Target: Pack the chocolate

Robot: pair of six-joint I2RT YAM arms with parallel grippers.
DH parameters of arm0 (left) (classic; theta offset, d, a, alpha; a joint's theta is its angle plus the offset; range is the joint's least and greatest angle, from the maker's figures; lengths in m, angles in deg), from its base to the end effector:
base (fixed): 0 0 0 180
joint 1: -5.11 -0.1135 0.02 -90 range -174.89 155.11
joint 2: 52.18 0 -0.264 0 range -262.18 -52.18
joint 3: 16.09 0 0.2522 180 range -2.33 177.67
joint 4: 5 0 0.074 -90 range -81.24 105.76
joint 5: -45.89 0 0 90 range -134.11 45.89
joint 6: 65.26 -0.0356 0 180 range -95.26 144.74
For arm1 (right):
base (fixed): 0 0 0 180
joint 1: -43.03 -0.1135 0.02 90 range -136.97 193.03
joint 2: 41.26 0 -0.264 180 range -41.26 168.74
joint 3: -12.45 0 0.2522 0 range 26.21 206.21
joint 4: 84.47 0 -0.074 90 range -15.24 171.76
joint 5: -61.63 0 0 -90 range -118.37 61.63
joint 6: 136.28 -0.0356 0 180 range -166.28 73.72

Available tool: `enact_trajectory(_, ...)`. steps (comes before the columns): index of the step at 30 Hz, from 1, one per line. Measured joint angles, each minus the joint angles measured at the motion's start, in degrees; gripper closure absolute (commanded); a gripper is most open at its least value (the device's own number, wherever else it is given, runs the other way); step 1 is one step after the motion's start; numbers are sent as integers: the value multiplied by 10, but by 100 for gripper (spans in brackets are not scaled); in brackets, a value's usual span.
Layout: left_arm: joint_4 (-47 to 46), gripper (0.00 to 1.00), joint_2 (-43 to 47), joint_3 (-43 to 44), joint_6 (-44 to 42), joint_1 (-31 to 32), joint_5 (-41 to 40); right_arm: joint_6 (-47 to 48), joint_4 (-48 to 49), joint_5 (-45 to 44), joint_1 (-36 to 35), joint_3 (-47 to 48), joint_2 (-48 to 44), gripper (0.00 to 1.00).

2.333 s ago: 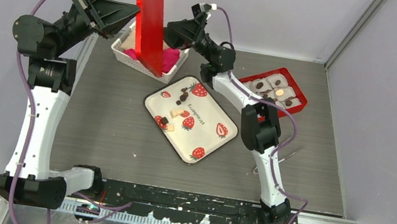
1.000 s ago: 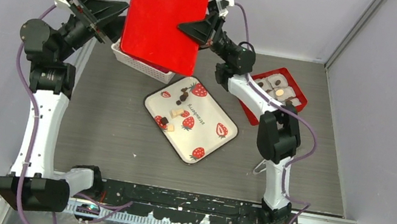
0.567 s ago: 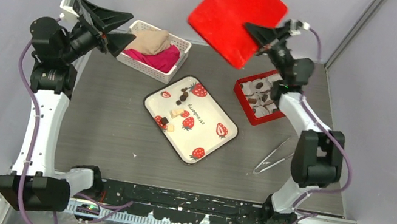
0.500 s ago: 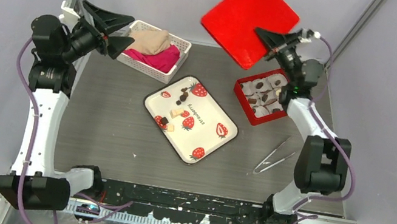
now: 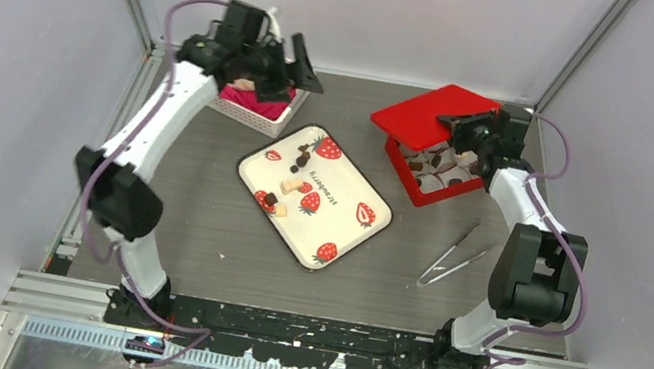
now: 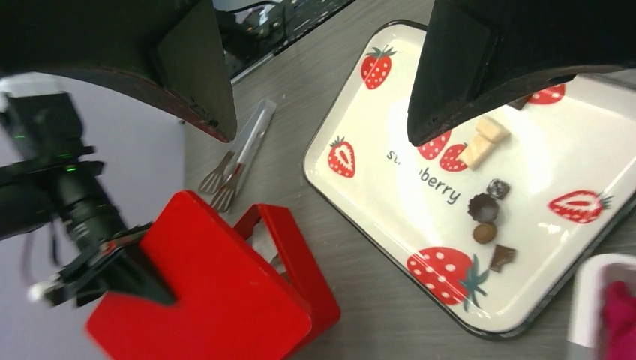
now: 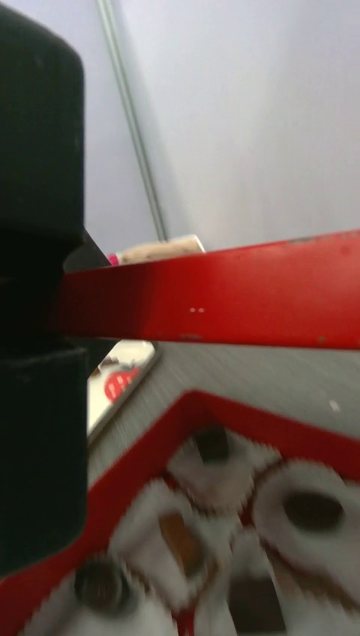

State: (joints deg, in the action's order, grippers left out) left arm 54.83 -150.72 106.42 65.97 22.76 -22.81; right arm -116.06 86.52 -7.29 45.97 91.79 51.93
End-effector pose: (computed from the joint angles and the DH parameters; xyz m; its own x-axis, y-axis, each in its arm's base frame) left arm 0.3549 -0.1265 0.4143 -0.7909 -0.3927 -0.4693 0.0555 0.7176 -0.6942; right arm 0.3785 -0.0066 0.2751 -0.3998 0.8973 -0.1874 0.2662 0.3092 0.9130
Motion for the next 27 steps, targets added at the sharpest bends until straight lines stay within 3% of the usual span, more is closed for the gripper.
enact_trajectory(6,17,17,-166,118,-47,69,-2,76,-83,-83,11,30,16,99)
enact_trajectory(12,-12,18,-303,236,-52,102,12,111,-82,-109,13,64,59,99)
enact_trajectory(19,-89,21,-403,254,-4,118,22,108,-46,-87,13,63,100,99)
enact_trajectory(27,-128,21,-473,268,48,129,28,107,-30,-70,30,21,76,99)
